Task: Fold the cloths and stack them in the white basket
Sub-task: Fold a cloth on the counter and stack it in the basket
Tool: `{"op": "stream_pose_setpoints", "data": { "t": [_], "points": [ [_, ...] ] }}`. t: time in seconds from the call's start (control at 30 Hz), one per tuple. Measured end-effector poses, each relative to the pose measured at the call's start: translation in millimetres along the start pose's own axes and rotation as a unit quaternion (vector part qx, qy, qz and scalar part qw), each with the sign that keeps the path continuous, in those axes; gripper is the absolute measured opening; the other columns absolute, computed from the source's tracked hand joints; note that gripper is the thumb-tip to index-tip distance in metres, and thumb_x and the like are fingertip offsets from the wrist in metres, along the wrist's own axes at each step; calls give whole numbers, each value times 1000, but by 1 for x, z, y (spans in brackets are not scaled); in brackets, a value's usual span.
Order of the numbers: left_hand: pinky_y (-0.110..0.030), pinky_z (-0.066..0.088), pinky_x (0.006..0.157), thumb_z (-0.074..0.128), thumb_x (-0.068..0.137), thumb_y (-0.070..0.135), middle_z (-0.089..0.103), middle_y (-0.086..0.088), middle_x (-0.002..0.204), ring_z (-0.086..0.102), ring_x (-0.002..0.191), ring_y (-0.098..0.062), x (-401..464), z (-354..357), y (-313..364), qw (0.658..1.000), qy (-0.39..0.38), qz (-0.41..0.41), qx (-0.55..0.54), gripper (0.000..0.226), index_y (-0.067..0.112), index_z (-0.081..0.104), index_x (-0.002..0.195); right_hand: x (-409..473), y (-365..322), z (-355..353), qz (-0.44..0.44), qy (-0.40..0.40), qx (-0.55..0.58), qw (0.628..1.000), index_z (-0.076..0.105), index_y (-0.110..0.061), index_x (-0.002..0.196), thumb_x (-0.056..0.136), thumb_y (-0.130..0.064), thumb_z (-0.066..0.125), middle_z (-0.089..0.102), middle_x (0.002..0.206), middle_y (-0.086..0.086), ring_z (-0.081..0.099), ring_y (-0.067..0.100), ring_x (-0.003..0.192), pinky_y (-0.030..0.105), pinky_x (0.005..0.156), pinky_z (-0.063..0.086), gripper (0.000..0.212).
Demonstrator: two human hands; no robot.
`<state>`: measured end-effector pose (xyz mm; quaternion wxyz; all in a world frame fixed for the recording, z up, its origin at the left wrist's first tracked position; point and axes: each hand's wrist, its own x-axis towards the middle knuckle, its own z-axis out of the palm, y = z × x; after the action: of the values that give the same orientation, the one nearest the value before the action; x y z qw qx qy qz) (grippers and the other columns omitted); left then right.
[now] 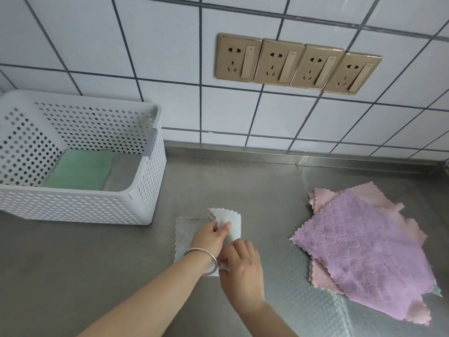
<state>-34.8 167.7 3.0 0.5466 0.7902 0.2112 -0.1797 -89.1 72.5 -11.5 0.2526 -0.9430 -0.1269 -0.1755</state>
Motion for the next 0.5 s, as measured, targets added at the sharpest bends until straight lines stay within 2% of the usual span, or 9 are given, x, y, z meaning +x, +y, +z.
{"op": "stream_pose_setpoints", "data": {
  "t": [0.07,0.13,0.2,0.27,0.3,0.37,0.43,0.47,0.5],
  "points": [
    [-36,42,77,48,93,31,60,-12,79,53,75,-26,5,-8,-6,999,35,-11,7,32,4,60,82,-5,-7,8,-34,-19,14,999,45,-22,80,60,-12,48,49,85,-5,41,15,74,24,61,31,22],
    [-36,42,84,44,95,28,64,-19,92,58,88,-31,7,-16,-13,999,48,-15,5,35,-1,62,92,-12,-7,14,-26,-48,13,998,49,-23,101,57,-16,54,52,110,-4,47,15,91,23,72,37,44],
    [-35,43,85,43,96,28,65,-18,98,59,96,-33,10,-25,-21,998,61,-24,-6,33,1,61,93,-20,0,23,9,-104,0,995,47,-22,124,51,-18,61,49,132,-1,46,14,112,24,88,39,75],
    [-32,41,78,42,96,29,64,-17,96,59,96,-33,10,-37,-29,997,71,-23,38,31,4,59,90,-26,8,32,29,-179,-44,982,39,-22,137,50,-20,64,40,144,-1,36,15,129,28,101,36,91],
    [-32,39,74,42,96,30,63,-18,92,60,95,-35,13,-42,-35,995,76,-21,63,31,4,58,88,-28,11,36,30,-207,-69,975,34,-23,142,53,-21,61,32,150,-1,28,16,136,32,105,30,93],
    [-33,37,68,44,95,30,60,-17,77,59,88,-39,20,-49,-50,993,77,-38,86,31,3,53,81,-33,16,45,22,-234,-94,967,19,-25,149,64,-21,45,10,158,-1,6,17,145,37,109,17,89],
    [-35,39,67,48,91,31,53,-8,65,53,75,-36,26,-53,-59,992,68,-59,90,30,6,50,75,-37,17,52,18,-260,-100,960,10,-24,150,67,-20,32,-4,158,-1,-8,16,146,39,109,13,86],
    [-35,43,72,50,88,34,57,-6,70,55,76,-32,29,-55,-64,992,67,-61,91,28,8,55,81,-39,16,53,16,-271,-99,957,6,-22,150,67,-20,30,-6,157,0,-9,17,146,39,109,11,87],
    [-33,45,78,51,86,35,65,-6,84,59,84,-30,32,-56,-69,992,66,-57,95,28,10,60,95,-41,16,55,11,-276,-99,956,1,-20,150,66,-20,30,-6,158,0,-9,17,146,38,110,8,89]
  ]
}}
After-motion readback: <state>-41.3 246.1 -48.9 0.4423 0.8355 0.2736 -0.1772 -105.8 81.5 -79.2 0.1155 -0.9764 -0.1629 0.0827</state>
